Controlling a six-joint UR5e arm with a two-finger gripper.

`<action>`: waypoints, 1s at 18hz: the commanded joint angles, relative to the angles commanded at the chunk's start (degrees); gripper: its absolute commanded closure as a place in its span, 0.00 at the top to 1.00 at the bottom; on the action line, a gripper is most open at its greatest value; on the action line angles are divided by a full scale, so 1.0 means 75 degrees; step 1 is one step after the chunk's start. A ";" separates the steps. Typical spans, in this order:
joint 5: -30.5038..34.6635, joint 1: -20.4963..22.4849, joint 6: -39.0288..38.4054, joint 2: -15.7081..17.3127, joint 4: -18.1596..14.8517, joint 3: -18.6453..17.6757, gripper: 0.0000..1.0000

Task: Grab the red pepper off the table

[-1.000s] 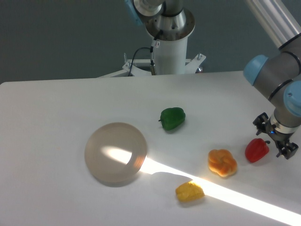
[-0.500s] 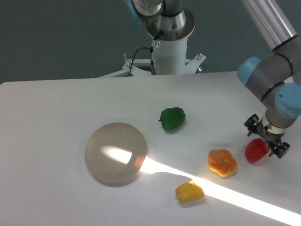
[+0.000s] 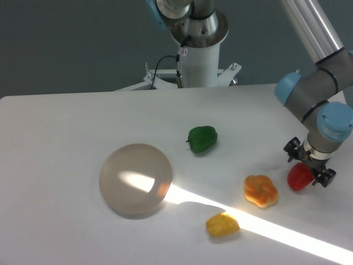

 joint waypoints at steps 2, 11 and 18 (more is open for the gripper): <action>-0.0012 0.0000 0.0035 0.0012 -0.0012 0.0000 0.57; -0.0012 -0.0350 0.0501 0.0222 -0.0117 0.0714 0.36; -0.0550 -0.1312 0.0855 0.0305 -0.0399 0.1758 0.36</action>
